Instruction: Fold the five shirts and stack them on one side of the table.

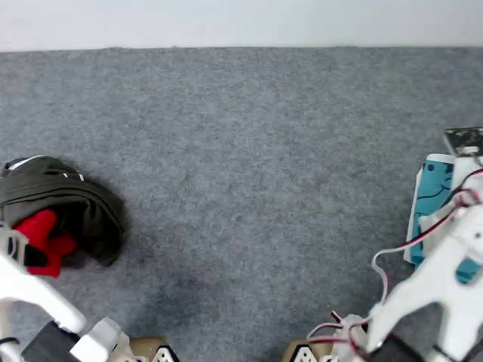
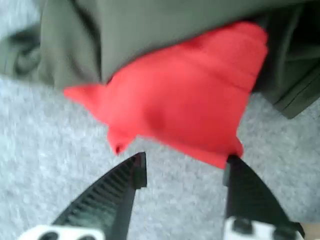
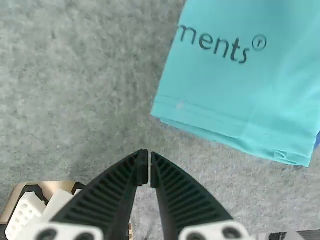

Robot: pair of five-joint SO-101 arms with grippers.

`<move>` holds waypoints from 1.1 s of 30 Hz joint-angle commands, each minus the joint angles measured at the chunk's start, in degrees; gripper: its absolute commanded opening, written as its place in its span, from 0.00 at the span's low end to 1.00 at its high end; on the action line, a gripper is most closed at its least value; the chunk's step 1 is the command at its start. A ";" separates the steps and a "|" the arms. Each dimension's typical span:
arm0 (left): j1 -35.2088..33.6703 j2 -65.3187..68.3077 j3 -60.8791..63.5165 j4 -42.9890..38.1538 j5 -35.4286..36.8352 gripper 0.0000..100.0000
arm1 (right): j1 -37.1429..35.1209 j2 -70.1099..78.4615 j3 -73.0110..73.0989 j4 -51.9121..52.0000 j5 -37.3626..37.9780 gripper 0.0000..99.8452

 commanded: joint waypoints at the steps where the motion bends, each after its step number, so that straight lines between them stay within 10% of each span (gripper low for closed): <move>1: 6.86 -0.70 -2.77 -0.62 -0.70 0.27 | -2.77 -6.90 1.41 2.24 -0.70 0.01; 24: 31.21 17.23 -9.71 -15.30 8.53 0.26 | -8.84 -17.89 7.74 2.33 -0.88 0.01; 33: 33.76 22.42 -26.24 -10.11 12.84 0.01 | -8.84 -17.89 7.74 2.33 -0.88 0.01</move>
